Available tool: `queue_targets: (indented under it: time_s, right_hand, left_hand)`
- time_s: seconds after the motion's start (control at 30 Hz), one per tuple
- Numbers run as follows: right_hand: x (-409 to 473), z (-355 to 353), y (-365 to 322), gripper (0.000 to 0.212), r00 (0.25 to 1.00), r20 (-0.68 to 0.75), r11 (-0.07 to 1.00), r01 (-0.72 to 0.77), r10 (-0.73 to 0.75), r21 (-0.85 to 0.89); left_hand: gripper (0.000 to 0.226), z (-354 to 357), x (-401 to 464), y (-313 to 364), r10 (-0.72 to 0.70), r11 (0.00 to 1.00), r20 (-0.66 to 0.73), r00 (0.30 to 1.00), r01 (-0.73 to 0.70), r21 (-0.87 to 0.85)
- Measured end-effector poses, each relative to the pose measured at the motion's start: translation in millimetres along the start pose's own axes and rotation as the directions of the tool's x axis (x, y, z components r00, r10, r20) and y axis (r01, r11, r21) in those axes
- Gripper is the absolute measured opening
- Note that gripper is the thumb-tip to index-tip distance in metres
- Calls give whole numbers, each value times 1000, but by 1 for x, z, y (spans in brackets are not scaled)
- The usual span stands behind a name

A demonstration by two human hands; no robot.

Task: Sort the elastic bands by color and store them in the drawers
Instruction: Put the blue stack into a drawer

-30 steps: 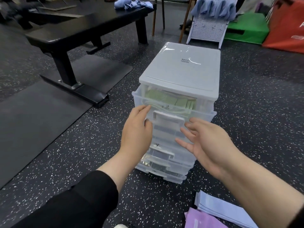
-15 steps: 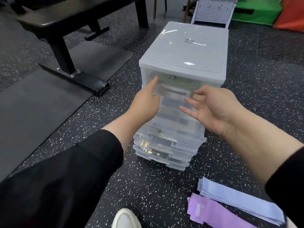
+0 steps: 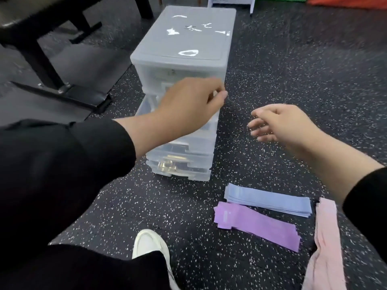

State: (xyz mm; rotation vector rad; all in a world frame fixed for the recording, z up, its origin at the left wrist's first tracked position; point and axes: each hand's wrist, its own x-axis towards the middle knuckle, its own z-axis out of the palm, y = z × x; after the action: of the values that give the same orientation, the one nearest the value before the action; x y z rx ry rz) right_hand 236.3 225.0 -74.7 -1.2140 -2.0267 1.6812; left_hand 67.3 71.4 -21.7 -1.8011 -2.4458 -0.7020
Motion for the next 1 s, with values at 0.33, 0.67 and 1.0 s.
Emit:
queue_targets:
  time_s: [0.33,0.67,1.0]
  right_hand:
    - [-16,-83,152,29,991,56,706,-44,119,-707]
    - [10,-82,258,44,944,159,470,5,288,-883]
    - [50,-30,291,40,921,253,357,139,296,-924]
  left_hand:
    - [26,151,10,98,51,899,698,714,-337,280]
    - [24,289,-44,78,-68,921,772,632,-258,293]
    - [24,325,-32,62,-146,952,779,610,-126,278]
